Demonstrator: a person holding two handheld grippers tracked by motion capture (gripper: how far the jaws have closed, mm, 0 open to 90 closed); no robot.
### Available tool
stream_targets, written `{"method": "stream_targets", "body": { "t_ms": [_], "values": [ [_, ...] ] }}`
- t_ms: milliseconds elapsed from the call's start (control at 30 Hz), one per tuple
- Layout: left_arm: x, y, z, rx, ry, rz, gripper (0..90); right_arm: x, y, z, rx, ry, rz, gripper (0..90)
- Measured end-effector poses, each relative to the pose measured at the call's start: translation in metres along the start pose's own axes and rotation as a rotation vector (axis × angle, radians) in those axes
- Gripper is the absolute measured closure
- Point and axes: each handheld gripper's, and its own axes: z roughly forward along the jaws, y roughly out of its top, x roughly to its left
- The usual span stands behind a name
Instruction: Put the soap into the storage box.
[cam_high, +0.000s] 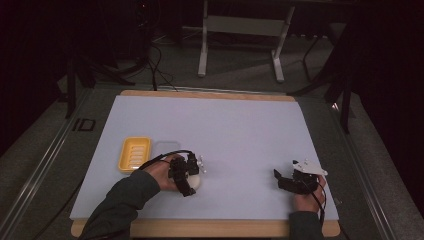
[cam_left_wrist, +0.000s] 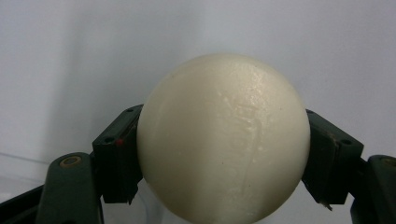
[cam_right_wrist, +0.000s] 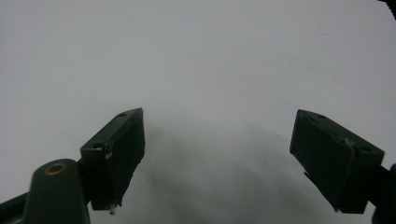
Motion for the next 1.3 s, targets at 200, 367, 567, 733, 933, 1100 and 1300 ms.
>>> {"method": "stream_targets", "body": {
  "t_ms": [200, 367, 567, 733, 933, 1100, 1300],
  "values": [
    [0.005, -0.004, -0.006, -0.005, 0.013, -0.020, 25.8, 0.000, 0.000, 0.000, 0.000, 0.000, 0.000, 17.6],
    [0.008, -0.008, -0.012, -0.016, 0.023, -0.040, 25.8, 0.000, 0.000, 0.000, 0.001, 0.000, -0.001, 17.6],
    [0.014, -0.011, -0.017, -0.022, 0.033, -0.064, 25.8, 0.000, 0.000, 0.000, 0.000, 0.000, 0.000, 17.6],
    [0.017, -0.014, -0.022, -0.032, 0.038, -0.084, 25.8, 0.000, 0.000, 0.000, 0.001, 0.000, 0.000, 17.6],
    [0.021, -0.017, -0.027, -0.030, 0.045, -0.110, 25.8, 0.000, 0.000, 0.000, 0.000, 0.001, 0.000, 17.6],
    [0.025, -0.020, -0.031, -0.026, 0.058, -0.134, 25.7, 0.000, 0.000, 0.000, 0.000, 0.001, 0.000, 17.6],
    [0.028, -0.025, -0.034, -0.031, 0.072, -0.178, 25.8, 0.000, 0.000, 0.000, -0.001, 0.000, 0.000, 17.6]
  ]
}}
